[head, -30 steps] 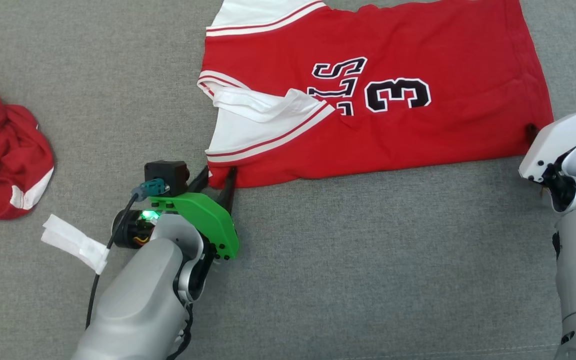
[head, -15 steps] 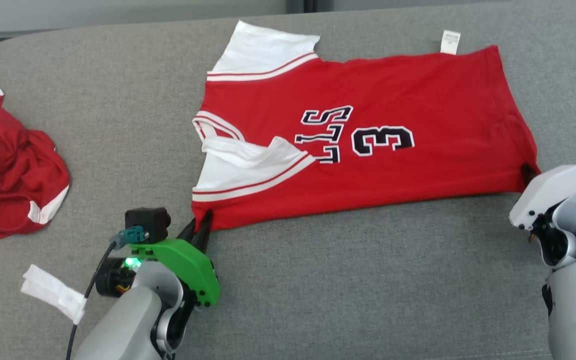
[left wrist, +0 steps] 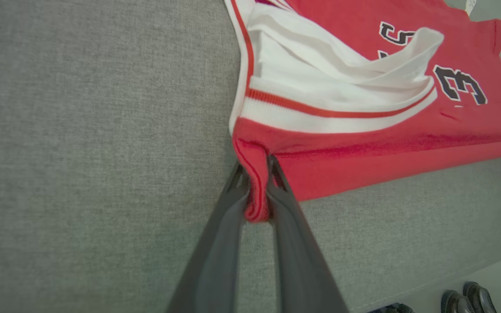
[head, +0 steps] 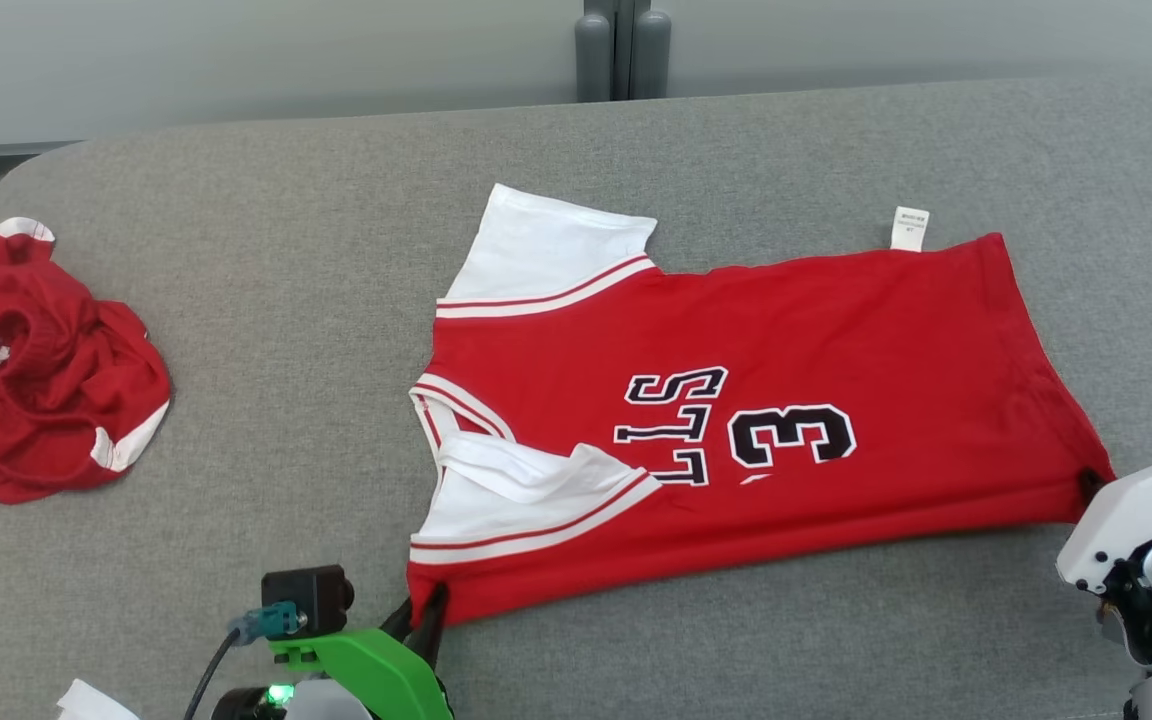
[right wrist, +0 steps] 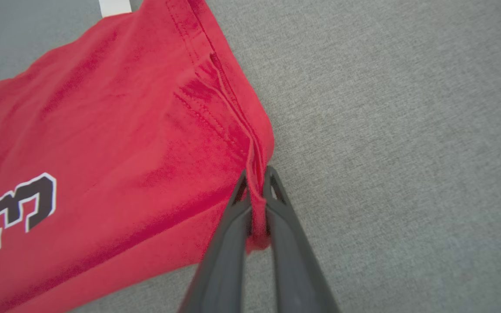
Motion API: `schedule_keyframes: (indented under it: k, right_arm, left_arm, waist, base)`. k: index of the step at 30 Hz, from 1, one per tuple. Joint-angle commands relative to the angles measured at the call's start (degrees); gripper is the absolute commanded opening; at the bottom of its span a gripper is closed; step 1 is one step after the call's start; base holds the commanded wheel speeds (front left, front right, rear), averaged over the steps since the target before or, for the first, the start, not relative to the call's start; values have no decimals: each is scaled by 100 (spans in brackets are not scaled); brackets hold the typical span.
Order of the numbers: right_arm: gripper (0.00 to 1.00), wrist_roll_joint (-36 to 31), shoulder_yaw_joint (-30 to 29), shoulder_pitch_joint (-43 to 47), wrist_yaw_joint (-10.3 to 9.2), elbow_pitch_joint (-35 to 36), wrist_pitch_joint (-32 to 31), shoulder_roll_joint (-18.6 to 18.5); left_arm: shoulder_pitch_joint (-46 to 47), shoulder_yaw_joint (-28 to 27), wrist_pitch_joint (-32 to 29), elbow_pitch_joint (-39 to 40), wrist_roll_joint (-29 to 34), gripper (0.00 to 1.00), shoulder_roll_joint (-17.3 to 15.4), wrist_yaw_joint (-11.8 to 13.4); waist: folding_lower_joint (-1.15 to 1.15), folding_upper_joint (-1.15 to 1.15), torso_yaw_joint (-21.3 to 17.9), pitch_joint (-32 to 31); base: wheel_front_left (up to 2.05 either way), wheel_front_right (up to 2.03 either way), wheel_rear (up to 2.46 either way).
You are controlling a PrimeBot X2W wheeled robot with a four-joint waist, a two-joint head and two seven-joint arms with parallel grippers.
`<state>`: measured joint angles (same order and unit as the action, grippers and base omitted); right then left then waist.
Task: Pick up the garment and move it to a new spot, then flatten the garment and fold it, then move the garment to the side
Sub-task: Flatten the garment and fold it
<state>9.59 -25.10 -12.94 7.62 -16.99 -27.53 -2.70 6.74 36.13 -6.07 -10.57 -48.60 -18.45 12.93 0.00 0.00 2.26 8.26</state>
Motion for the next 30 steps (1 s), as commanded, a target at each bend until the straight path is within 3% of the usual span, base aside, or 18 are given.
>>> schedule_keyframes:
  k: [1,8,15,19,22,30]
  right_arm:
    - [100,-84,-89,89,-23,80,-13,-61]
    - [100,-216,15,-36,-17,347,-121,-33]
    - [100,-357,475,-710,-16,575,-512,-239]
    - [100,-202,984,-1303,-16,411,-710,-503]
    - [100,-78,1398,-1814,-16,167,-800,-689]
    - [100,362,2675,-3166,-17,-817,-657,-1000]
  left_arm:
    - [-121,-34,-35,39,-58,100,-41,75]
    - [-170,-22,-129,237,-23,100,-130,211]
    - [764,-102,-444,244,208,100,-440,120]
    - [1730,10,-821,-55,420,100,-484,-124]
    - [2518,20,-1036,-507,425,100,-312,-364]
    - [4200,-65,-1098,-1753,618,100,-30,-598]
  waist:
    - [0,0,-8,-10]
    - [0,0,-46,14]
    - [0,0,-85,147]
    - [0,0,-129,321]
    - [0,0,-231,504]
    - [0,0,-755,1177]
  base:
    - [0,0,0]
    - [0,0,0]
    - [0,0,0]
    - [0,0,0]
    - [0,0,0]
    - [0,0,0]
